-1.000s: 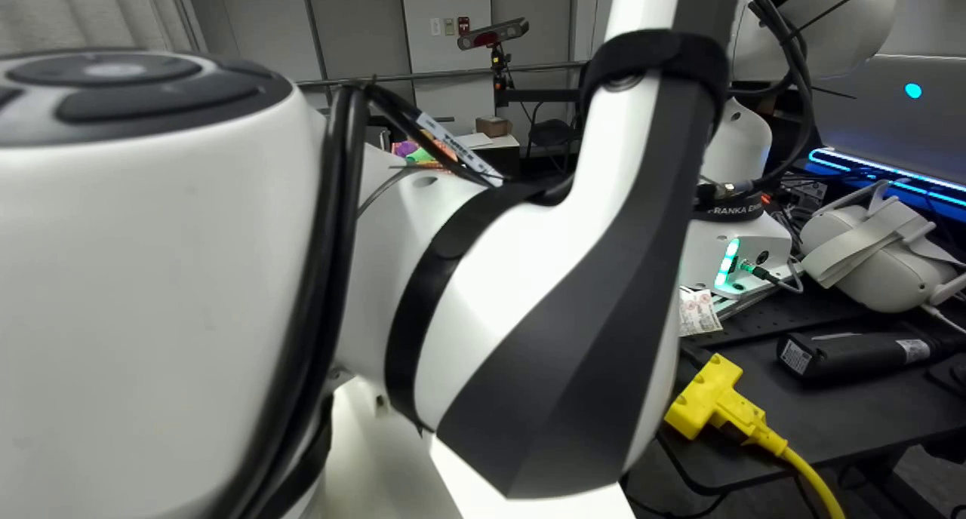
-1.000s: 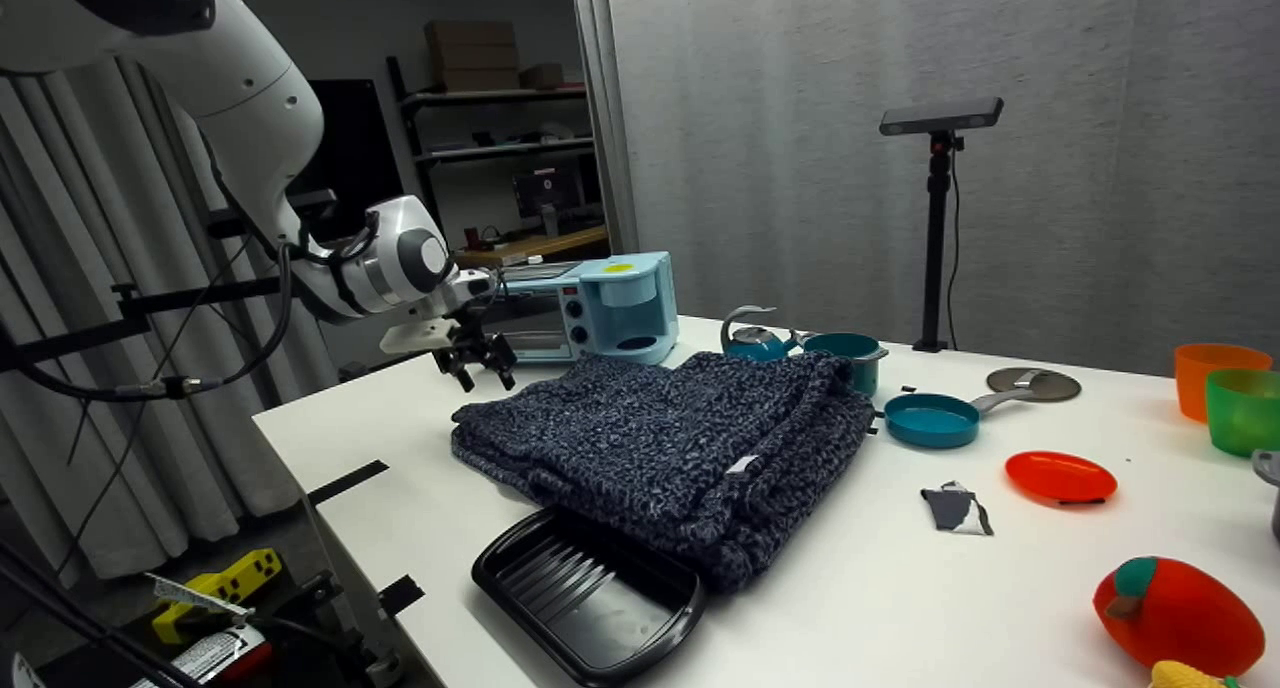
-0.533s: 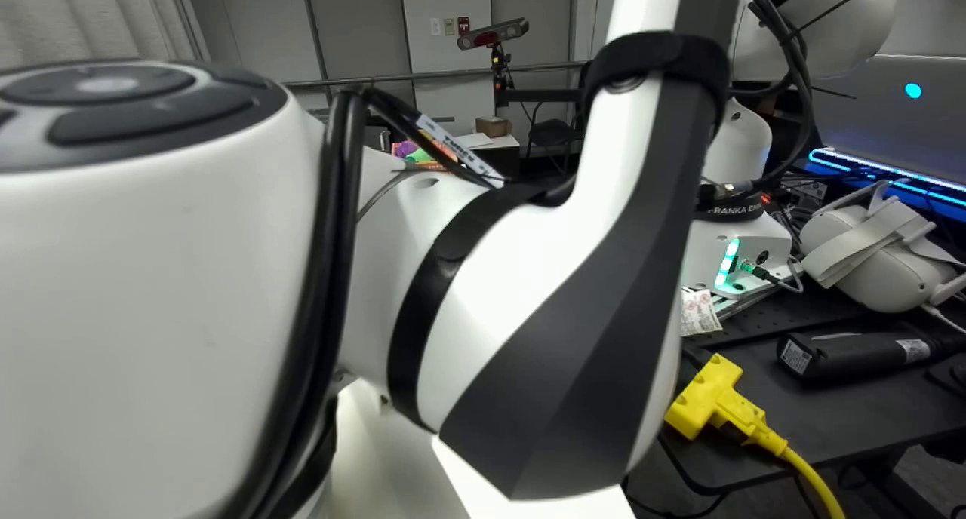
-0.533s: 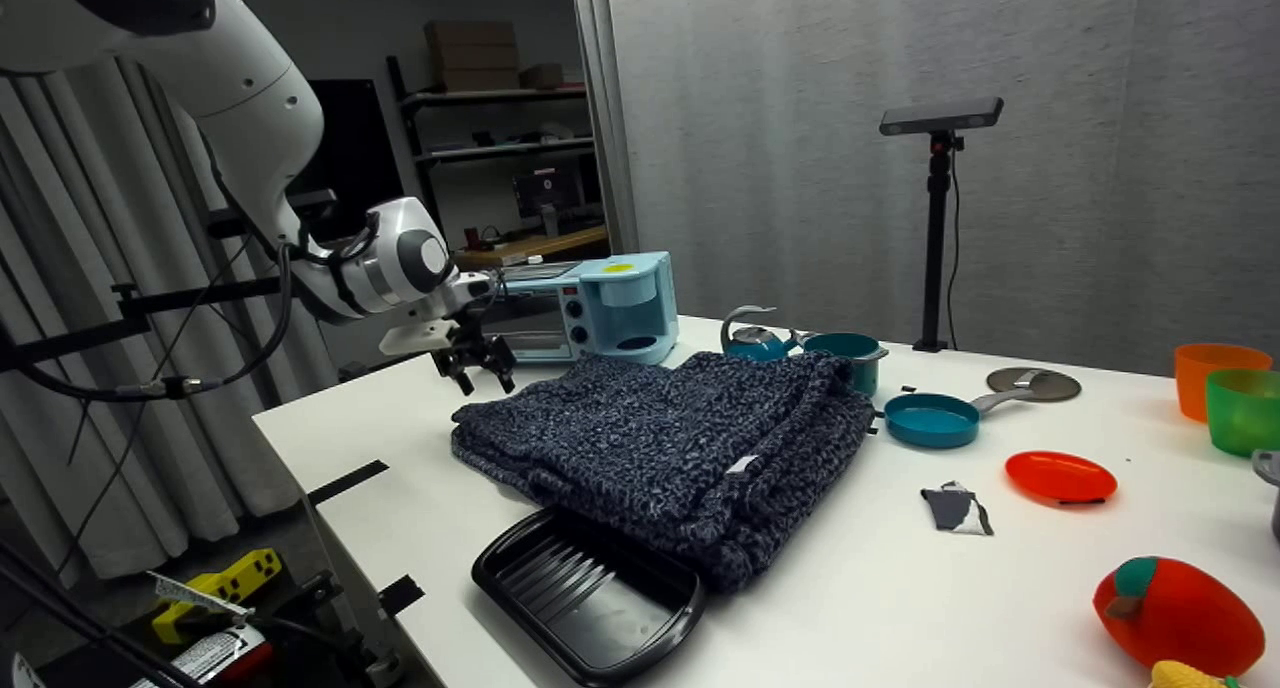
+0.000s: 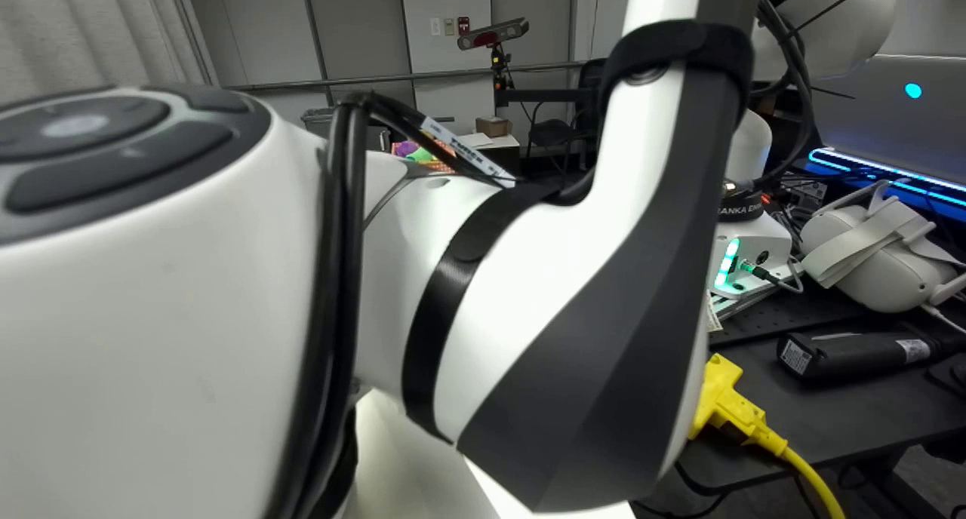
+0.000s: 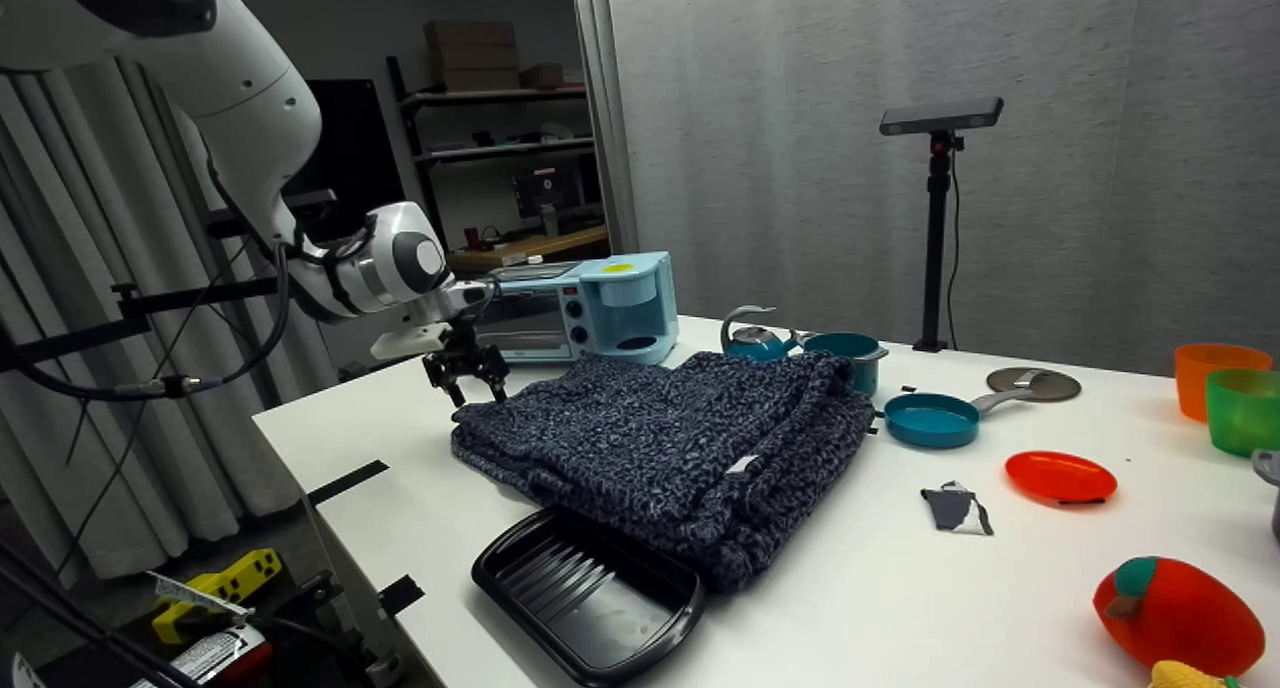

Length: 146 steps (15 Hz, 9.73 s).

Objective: Fold the fleece

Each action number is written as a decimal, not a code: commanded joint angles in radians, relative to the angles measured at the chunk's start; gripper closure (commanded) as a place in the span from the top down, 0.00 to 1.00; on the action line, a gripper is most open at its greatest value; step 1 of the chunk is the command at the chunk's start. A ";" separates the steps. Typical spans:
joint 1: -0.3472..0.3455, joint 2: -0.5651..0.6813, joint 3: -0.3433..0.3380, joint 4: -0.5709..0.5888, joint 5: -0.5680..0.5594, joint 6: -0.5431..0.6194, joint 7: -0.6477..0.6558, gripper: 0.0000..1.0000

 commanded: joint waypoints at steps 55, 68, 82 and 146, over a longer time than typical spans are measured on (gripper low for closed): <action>-0.724 -0.727 -0.069 -0.479 -0.092 -0.142 -0.253 1.00; -0.694 -0.801 0.108 -0.582 -0.197 0.029 -0.234 1.00; -0.740 -0.712 0.149 -0.514 -0.516 0.050 -0.053 1.00; -0.565 -0.300 -0.115 -0.044 -0.915 0.074 -0.652 0.02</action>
